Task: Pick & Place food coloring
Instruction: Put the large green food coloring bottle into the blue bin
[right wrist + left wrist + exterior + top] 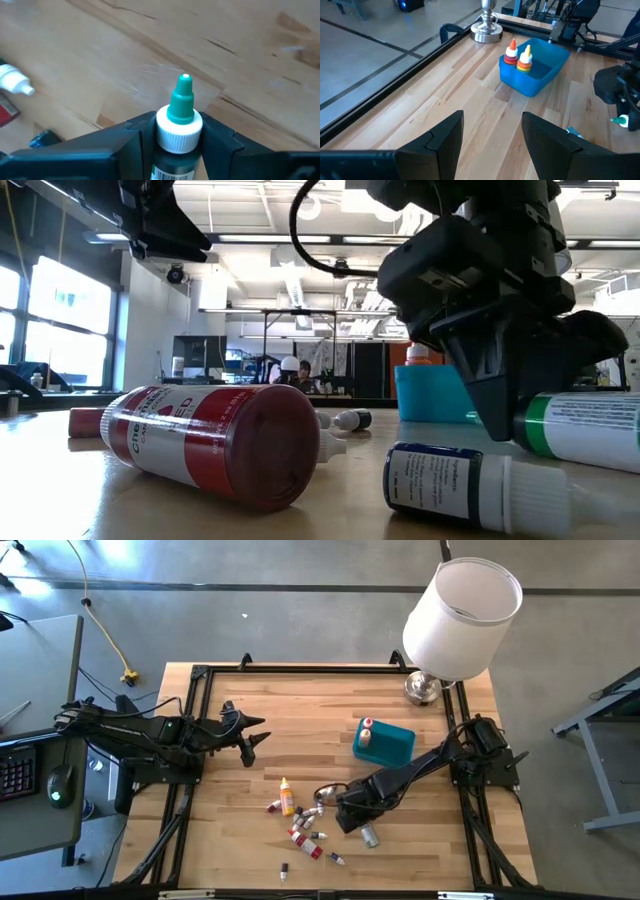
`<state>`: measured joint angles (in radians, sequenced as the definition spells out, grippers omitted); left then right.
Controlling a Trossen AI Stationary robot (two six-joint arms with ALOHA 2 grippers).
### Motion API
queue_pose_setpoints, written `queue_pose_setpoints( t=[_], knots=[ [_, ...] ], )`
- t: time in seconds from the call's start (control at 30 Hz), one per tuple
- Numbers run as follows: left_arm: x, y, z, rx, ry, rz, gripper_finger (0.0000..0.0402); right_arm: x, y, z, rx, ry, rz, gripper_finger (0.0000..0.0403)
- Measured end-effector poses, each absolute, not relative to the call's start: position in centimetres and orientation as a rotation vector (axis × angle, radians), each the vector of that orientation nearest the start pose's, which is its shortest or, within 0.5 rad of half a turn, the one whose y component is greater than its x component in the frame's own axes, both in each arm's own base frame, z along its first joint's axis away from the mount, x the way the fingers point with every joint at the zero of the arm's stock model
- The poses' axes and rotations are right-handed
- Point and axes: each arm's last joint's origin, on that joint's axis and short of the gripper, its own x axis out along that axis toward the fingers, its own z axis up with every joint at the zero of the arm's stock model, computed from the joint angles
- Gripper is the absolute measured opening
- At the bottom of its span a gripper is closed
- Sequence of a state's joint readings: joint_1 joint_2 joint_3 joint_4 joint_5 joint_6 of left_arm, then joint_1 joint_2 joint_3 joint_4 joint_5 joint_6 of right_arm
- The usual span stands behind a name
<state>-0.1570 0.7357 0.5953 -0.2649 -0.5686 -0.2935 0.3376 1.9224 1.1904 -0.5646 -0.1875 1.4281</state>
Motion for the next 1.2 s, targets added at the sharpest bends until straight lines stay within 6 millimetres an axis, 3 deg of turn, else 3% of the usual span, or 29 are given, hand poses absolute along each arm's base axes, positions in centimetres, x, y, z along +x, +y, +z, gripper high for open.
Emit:
queue_pose_setpoints(
  t=[0.17, 0.3, 0.47, 0.57, 0.67, 0.83, 1.0, 1.2],
  knots=[
    [16.1, -1.0, 27.0, -0.144, 0.31, 0.457, 0.0198, 35.2, 11.5, 14.9, 1.025, 1.216, -0.454, 0.0116],
    [16.2, -1.0, 27.2, -0.154, 0.287, 0.455, 0.0198, 35.8, 10.0, 18.3, 0.837, 1.015, -0.422, 0.0114],
    [16.2, -1.0, 27.3, -0.159, 0.28, 0.455, 0.0198, 32.9, 8.8, 24.3, 0.429, 0.692, -0.572, 0.0118],
    [16.2, -1.0, 27.3, -0.159, 0.28, 0.455, 0.0198, 30.3, 8.9, 25.5, 0.124, 0.473, -0.759, 0.0118],
    [16.2, -1.0, 27.3, -0.159, 0.28, 0.455, 0.0198, 28.7, 8.8, 23.7, -0.012, 0.319, -0.879, 0.0118],
    [16.2, -0.9, 27.3, -0.16, 0.276, 0.469, 0.0198, 27.1, 6.9, 17.9, 0.032, 0.273, -0.826, 0.0118],
    [16.1, -0.9, 27.3, -0.182, 0.266, 0.493, 0.0198, 25.3, 4.8, 16.0, -0.012, 0.172, -0.879, 0.0117],
    [16.1, -0.8, 27.3, -0.2, 0.257, 0.511, 0.0198, 24.4, 2.2, 14.5, 0.077, 0.175, -0.743, 0.0118]
  ],
)
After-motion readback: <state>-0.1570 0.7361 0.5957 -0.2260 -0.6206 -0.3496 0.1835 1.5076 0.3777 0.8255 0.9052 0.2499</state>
